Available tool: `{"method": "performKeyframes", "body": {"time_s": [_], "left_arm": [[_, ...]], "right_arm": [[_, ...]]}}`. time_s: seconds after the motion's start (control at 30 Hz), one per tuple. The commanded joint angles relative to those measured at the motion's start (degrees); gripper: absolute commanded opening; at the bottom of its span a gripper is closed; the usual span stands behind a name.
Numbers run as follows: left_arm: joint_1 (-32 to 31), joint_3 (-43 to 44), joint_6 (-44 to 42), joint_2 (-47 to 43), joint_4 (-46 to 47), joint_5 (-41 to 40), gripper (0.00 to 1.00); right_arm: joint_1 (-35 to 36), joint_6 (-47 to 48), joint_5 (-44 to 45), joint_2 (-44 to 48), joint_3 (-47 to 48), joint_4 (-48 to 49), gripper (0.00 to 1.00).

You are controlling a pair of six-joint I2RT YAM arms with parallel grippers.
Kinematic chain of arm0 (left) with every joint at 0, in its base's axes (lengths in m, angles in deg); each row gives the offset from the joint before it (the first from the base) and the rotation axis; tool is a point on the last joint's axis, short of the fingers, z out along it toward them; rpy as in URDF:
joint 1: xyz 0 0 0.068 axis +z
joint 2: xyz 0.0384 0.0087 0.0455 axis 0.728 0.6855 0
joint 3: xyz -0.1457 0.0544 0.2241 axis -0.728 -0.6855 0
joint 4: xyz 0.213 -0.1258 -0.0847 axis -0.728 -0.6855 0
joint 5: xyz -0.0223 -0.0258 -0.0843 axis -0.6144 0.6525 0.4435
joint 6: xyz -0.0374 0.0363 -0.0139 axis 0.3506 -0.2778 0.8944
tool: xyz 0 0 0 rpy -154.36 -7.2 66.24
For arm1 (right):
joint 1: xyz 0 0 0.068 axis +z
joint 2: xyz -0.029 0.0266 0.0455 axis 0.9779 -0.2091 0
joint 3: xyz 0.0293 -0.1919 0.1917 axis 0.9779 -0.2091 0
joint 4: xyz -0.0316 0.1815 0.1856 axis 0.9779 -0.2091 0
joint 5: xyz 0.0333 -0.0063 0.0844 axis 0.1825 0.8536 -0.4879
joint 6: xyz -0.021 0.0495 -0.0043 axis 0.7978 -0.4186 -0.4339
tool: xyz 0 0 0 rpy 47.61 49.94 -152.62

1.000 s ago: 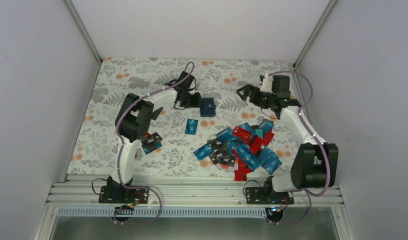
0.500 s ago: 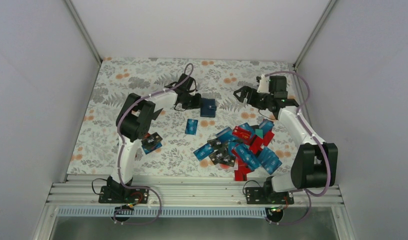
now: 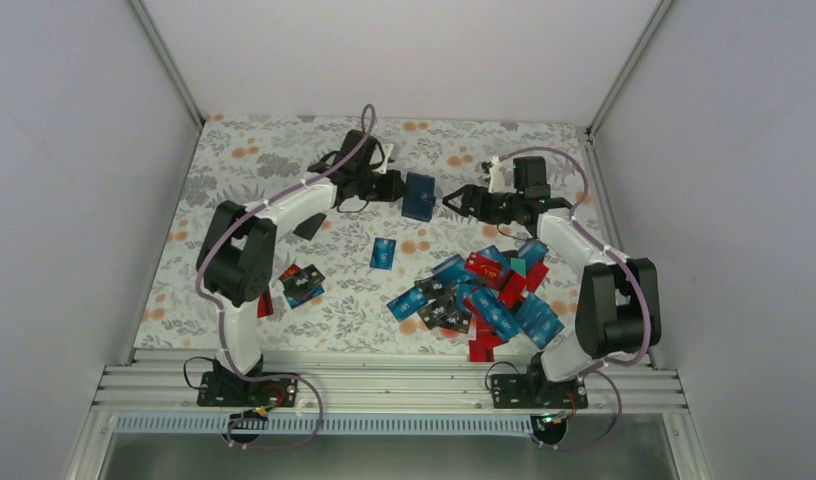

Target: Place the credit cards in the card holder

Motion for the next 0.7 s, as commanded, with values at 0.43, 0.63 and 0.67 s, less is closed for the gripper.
{"method": "performKeyframes", "body": {"time_s": [0.43, 0.63, 0.67], "left_arm": [[0.85, -5.05, -8.46, -16.89, 0.65, 18.57, 0.03], [0.88, -5.49, -9.84, -18.8, -0.06, 22.72, 0.02], [0.88, -5.68, -9.99, -18.93, -0.07, 23.2, 0.02]], "right_arm": [[1.24, -4.28, -17.69, -1.98, 4.37, 9.62, 0.8], [1.8, -6.71, -22.3, -0.68, 4.53, 12.64, 0.53], [2.0, -6.96, -22.64, -0.39, 4.57, 12.94, 0.48]]}}
